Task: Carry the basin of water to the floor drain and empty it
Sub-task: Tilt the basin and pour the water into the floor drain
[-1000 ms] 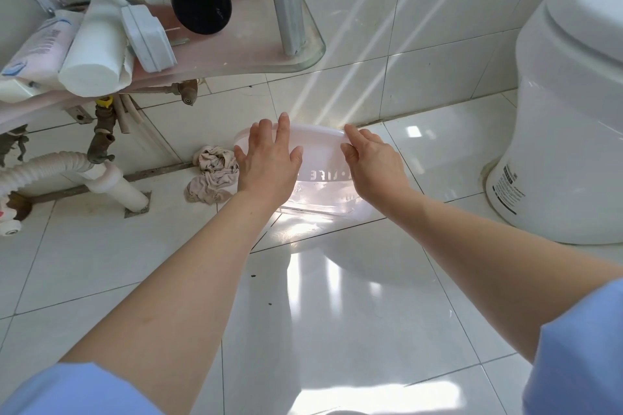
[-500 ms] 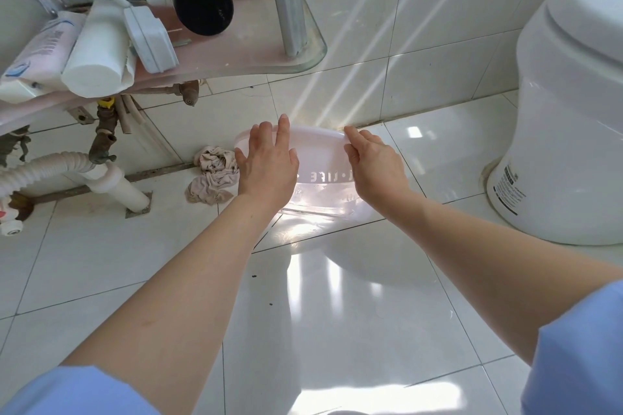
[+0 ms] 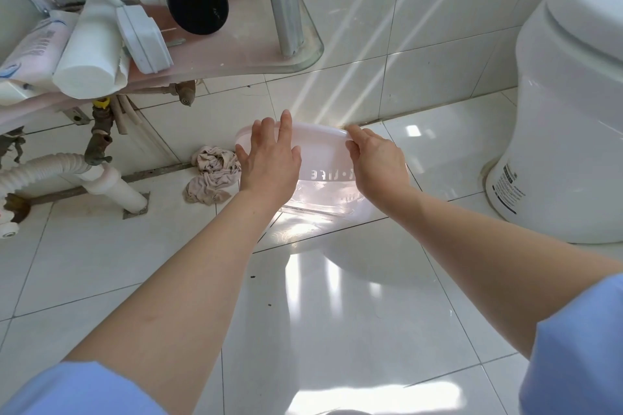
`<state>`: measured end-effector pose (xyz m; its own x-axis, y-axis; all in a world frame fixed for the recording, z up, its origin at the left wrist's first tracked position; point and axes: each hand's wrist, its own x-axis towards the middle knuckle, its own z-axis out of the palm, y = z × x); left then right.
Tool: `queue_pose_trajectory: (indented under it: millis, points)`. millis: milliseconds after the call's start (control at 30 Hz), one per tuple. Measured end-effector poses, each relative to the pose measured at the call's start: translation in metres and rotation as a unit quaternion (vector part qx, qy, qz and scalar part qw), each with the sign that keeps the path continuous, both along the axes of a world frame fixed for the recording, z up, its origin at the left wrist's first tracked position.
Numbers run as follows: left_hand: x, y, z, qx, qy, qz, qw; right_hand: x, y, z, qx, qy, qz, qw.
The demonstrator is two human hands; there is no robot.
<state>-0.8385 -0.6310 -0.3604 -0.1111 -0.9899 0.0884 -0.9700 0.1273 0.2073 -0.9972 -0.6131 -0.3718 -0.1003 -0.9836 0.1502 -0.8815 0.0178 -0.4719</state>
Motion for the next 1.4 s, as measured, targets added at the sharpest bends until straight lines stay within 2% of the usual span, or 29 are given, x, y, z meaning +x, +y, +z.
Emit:
queue_pose_trajectory:
  millis: [467, 967, 1267, 1400]
  points:
    - [-0.001, -0.001, 0.001, -0.013, -0.001, -0.008, 1.000, 0.004, 0.000, 0.001, 0.029, -0.074, -0.065, 0.995]
    - [-0.008, -0.004, 0.003, -0.052, -0.021, -0.022, 0.998, 0.006, 0.003, 0.000, 0.047, -0.073, -0.074, 0.994]
    - [-0.008, -0.006, 0.002, -0.055, 0.001, -0.023, 0.998, 0.006, -0.001, -0.004, 0.040, -0.090, -0.084, 0.992]
    - [-0.006, -0.010, 0.006, -0.054, 0.043, -0.026, 0.997, 0.006, 0.000, -0.008, 0.037, -0.103, -0.075, 0.991]
